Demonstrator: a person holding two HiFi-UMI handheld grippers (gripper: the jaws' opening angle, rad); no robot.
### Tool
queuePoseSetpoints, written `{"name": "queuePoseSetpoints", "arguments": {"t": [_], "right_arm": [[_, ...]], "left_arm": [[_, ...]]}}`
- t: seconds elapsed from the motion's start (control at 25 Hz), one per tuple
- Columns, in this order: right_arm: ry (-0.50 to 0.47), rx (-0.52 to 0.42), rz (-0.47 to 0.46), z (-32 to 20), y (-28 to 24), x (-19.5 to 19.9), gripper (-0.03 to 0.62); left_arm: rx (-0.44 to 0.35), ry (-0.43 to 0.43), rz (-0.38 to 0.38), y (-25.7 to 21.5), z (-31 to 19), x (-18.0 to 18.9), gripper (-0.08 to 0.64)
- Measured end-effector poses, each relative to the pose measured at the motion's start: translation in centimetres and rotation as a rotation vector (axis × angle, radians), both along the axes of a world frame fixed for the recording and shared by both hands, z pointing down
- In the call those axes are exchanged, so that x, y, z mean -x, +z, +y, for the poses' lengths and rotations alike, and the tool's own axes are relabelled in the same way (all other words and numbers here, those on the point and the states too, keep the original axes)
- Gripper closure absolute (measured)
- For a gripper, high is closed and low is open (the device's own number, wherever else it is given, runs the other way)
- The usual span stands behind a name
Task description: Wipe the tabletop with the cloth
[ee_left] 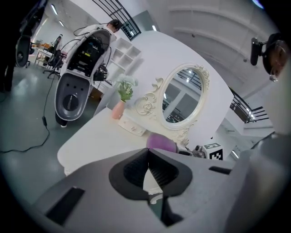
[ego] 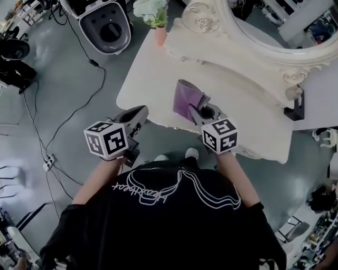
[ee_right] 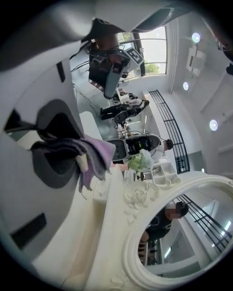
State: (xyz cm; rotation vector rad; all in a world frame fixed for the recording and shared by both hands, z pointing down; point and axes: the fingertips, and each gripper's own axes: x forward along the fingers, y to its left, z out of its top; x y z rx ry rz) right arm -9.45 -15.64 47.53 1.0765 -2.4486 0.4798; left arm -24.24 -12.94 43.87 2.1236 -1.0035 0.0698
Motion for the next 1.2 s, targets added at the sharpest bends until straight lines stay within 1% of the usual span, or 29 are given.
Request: {"name": "queuePoseSetpoints", "arguments": {"t": [0.16, 0.28, 0.52, 0.64, 0.8, 0.92, 1.2], "right_arm": [[-0.056, 0.018, -0.021, -0.5, 0.5, 5.8, 0.541], [-0.090, 0.030, -0.025, -0.9, 1.0, 9.6, 0.541], [-0.143, 0.045, -0.011, -3.0, 2.4, 16.1, 0.541], [-0.166, 0.050, 0.018, -4.0, 3.5, 18.7, 0.541], [-0.159, 0.077, 0.048, -5.2, 5.3, 20.6, 0.541], [-0.149, 0.083, 0.095, -6.1, 6.6, 21.2, 0.541], [-0.178, 0.052, 0.278, -6.9, 9.2, 21.4, 0.540]], "left_arm": [[-0.002, -0.056, 0.002, 0.3, 0.7, 4.3, 0.555], [0.007, -0.093, 0.005, 0.8, 1.4, 6.9, 0.555], [0.036, -0.154, 0.017, 2.2, 2.4, 10.7, 0.557], [0.050, -0.186, 0.028, 2.9, 2.9, 12.2, 0.555], [0.073, -0.224, 0.039, 3.9, 3.7, 13.9, 0.555], [0.090, -0.247, 0.043, 4.6, 4.2, 14.9, 0.555], [0.111, -0.275, 0.050, 5.5, 4.9, 16.5, 0.555]]}}
